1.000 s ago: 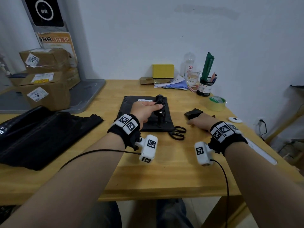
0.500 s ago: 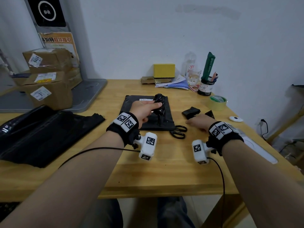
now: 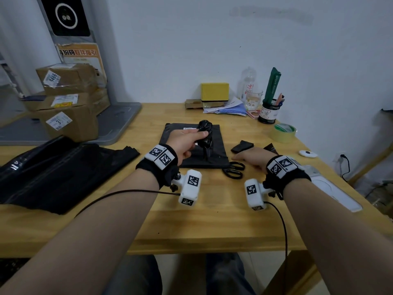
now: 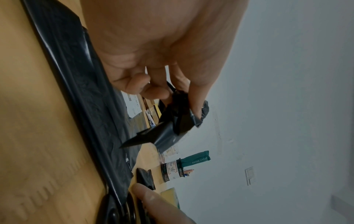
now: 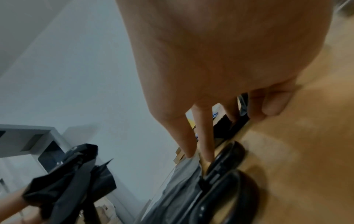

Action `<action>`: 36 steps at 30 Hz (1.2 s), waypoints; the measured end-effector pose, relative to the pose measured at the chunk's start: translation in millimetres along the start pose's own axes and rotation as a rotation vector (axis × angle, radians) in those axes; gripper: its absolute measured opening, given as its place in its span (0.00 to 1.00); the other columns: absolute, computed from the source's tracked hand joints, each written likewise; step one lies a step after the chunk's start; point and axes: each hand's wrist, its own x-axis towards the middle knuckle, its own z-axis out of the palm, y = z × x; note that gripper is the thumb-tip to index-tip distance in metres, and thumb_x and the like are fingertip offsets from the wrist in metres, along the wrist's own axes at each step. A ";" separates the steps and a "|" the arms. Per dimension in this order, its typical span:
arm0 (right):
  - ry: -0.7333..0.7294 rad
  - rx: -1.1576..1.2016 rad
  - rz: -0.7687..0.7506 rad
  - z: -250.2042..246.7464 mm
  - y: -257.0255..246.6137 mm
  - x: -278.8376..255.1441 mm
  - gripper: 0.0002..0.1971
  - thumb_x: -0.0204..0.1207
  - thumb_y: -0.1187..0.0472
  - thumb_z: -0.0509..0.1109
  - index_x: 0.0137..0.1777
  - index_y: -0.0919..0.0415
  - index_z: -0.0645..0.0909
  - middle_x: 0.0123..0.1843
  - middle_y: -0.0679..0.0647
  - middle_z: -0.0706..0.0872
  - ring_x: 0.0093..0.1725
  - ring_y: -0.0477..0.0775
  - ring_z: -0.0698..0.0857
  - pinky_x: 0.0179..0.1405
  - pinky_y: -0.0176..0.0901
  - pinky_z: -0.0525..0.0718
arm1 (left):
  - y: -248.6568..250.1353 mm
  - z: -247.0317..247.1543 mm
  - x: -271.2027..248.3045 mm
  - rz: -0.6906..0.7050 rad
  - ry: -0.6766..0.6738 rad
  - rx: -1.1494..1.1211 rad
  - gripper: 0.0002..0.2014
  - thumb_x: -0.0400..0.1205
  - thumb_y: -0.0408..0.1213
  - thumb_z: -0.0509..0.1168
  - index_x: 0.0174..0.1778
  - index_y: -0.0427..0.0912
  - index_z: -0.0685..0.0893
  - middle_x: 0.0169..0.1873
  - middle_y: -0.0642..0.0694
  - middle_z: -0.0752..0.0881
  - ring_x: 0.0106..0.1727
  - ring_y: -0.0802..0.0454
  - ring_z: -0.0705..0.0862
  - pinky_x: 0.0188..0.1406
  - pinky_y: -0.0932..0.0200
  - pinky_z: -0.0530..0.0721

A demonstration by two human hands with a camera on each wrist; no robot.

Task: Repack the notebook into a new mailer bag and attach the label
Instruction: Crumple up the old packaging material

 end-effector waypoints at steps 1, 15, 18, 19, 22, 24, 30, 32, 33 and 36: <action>-0.017 -0.026 -0.013 1.7 -0.4 -1.3 0.27 0.81 0.46 0.72 0.73 0.64 0.80 0.69 0.64 0.83 0.66 0.64 0.82 0.70 0.57 0.80 | -0.1 -0.8 -0.4 -0.003 -0.001 0.000 0.23 0.73 0.41 0.81 0.64 0.44 0.87 0.40 0.50 0.86 0.29 0.59 0.73 0.21 0.66 0.66; 0.237 0.504 -0.344 -11.4 -29.7 -13.9 0.08 0.80 0.60 0.71 0.47 0.46 0.91 0.55 0.52 0.90 0.56 0.53 0.86 0.56 0.46 0.84 | -1.9 -7.3 -5.5 -0.010 0.024 -0.021 0.16 0.77 0.39 0.78 0.59 0.44 0.88 0.48 0.45 0.93 0.42 0.53 0.86 0.29 0.63 0.72; 0.267 0.580 -0.542 -13.8 -49.3 -26.7 0.11 0.79 0.66 0.73 0.47 0.48 0.93 0.50 0.48 0.94 0.52 0.48 0.89 0.53 0.42 0.85 | -0.7 -6.2 -7.2 -0.010 0.029 -0.049 0.06 0.79 0.36 0.76 0.49 0.46 0.88 0.42 0.46 0.92 0.38 0.52 0.87 0.30 0.61 0.72; 0.270 0.598 -0.596 -13.9 -55.5 -31.3 0.11 0.77 0.66 0.74 0.46 0.48 0.94 0.49 0.48 0.94 0.53 0.49 0.91 0.56 0.45 0.87 | -0.4 -6.7 -7.2 -0.009 0.027 -0.051 0.06 0.79 0.36 0.76 0.49 0.45 0.88 0.42 0.45 0.91 0.36 0.52 0.87 0.30 0.61 0.72; 0.232 0.676 -0.695 -12.8 -69.4 -42.7 0.14 0.76 0.71 0.74 0.45 0.50 0.94 0.48 0.49 0.95 0.52 0.51 0.92 0.60 0.49 0.89 | 0.5 -8.3 -8.1 -0.018 -0.016 -0.019 0.09 0.80 0.36 0.75 0.55 0.41 0.89 0.42 0.46 0.92 0.34 0.54 0.86 0.27 0.62 0.70; 0.176 0.704 -0.754 -10.3 -76.1 -48.0 0.15 0.76 0.74 0.73 0.44 0.52 0.93 0.47 0.51 0.94 0.50 0.50 0.91 0.59 0.49 0.89 | 1.7 -9.1 -10.3 -0.024 -0.059 0.045 0.10 0.80 0.36 0.74 0.57 0.41 0.89 0.44 0.46 0.91 0.35 0.55 0.86 0.27 0.62 0.70; 0.217 0.725 -0.829 -2.1 -80.7 -53.5 0.19 0.76 0.76 0.71 0.42 0.50 0.93 0.42 0.46 0.94 0.45 0.47 0.92 0.45 0.38 0.88 | 5.0 -7.7 -16.3 -0.004 -0.153 0.246 0.06 0.82 0.36 0.71 0.53 0.46 0.90 0.44 0.47 0.88 0.45 0.52 0.82 0.33 0.61 0.74; 0.209 0.726 -0.833 -1.2 -79.7 -54.2 0.19 0.75 0.78 0.70 0.43 0.51 0.92 0.40 0.44 0.94 0.43 0.44 0.91 0.43 0.35 0.87 | 6.1 -7.5 -17.8 -0.001 -0.176 0.271 0.06 0.82 0.37 0.71 0.53 0.48 0.90 0.44 0.47 0.88 0.44 0.53 0.82 0.34 0.62 0.74; 0.196 0.694 -0.828 -0.6 -78.9 -53.7 0.19 0.75 0.78 0.70 0.44 0.52 0.92 0.40 0.43 0.94 0.43 0.42 0.91 0.43 0.35 0.87 | 6.7 -7.9 -18.1 0.007 -0.176 0.282 0.05 0.82 0.37 0.71 0.52 0.49 0.90 0.44 0.48 0.88 0.43 0.53 0.83 0.34 0.63 0.74; 0.156 0.497 -0.767 1.3 -75.5 -52.9 0.17 0.75 0.76 0.71 0.50 0.54 0.92 0.42 0.44 0.92 0.39 0.39 0.88 0.40 0.29 0.85 | 7.6 -8.2 -17.9 0.044 -0.168 0.289 0.04 0.82 0.38 0.71 0.51 0.50 0.89 0.43 0.49 0.88 0.45 0.53 0.83 0.32 0.63 0.73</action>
